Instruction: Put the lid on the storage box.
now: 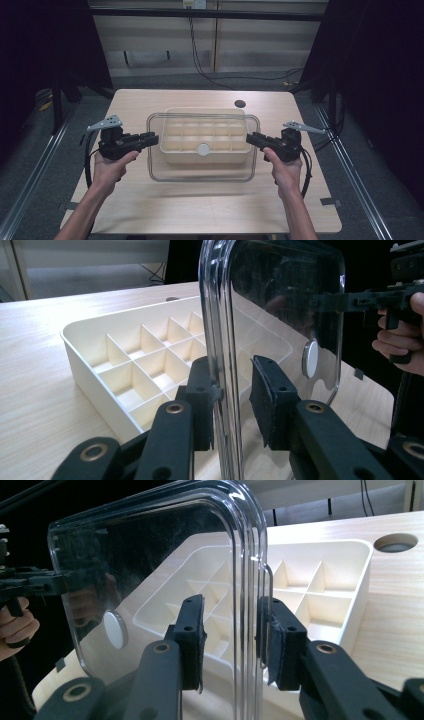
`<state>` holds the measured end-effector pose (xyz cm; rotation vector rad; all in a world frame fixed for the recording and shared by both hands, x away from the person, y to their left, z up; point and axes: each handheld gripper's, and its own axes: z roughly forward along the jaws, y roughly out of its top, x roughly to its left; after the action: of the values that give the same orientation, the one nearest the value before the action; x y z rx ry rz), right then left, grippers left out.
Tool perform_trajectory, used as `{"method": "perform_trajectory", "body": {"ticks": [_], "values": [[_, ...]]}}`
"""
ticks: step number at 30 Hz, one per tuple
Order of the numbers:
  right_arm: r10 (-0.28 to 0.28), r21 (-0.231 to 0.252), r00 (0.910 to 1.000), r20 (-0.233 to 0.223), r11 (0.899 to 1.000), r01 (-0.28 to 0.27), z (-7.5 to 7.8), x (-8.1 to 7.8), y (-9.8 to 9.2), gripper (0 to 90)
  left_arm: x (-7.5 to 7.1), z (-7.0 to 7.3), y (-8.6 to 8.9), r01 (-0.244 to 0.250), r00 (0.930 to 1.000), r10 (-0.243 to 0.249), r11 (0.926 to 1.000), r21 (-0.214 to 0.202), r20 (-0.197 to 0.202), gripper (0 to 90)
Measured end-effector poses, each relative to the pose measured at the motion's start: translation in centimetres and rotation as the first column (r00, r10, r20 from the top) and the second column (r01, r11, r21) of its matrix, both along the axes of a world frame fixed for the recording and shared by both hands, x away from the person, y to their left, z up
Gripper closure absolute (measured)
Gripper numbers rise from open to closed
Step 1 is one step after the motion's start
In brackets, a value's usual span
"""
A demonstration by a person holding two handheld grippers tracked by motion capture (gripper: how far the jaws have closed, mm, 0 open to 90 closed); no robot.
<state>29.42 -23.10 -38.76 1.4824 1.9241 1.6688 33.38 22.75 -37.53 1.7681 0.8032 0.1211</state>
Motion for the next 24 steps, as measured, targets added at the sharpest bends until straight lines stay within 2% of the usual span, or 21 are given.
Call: {"method": "perform_trajectory", "body": {"ticks": [4,8,10,12,16,19,24], "values": [[-0.003,0.012,1.0,0.004,1.0,0.003,0.5,0.6,0.1,64.1,0.5,0.3,0.2,-0.001,1.0,0.001,0.9997,-0.025,0.0,71.4],[-0.007,0.017,1.0,0.003,1.0,0.007,0.9,1.3,0.3,64.1,0.7,0.5,0.4,-0.016,0.9998,0.016,0.9997,-0.016,-0.011,71.3],[-0.008,0.043,0.9999,0.007,0.999,0.008,1.1,1.6,0.3,64.6,0.7,0.7,0.5,-0.025,0.9997,0.025,0.9995,-0.018,0.005,71.0],[-0.006,0.048,0.9999,0.013,0.999,0.006,1.3,1.8,0.3,64.8,0.8,0.9,0.5,-0.027,0.9996,0.027,0.9994,-0.024,0.01,70.7],[-0.011,0.03,0.9996,0.027,0.999,0.01,2.0,2.3,0.4,64.6,1.4,1.1,0.3,-0.039,0.9991,0.039,0.9992,-0.012,0.014,70.2],[-0.014,0.029,0.9997,0.021,0.999,0.014,2.2,2.8,0.4,64.5,1.7,1.3,0.1,-0.041,0.9991,0.041,0.9991,0.007,0.013,70.0],[-0.021,0.034,0.9997,0.016,0.999,0.02,2.6,3.3,0.2,64.6,2.2,1.6,-0.1,-0.039,0.9992,0.039,0.9991,0.014,0.009,69.7]]}}
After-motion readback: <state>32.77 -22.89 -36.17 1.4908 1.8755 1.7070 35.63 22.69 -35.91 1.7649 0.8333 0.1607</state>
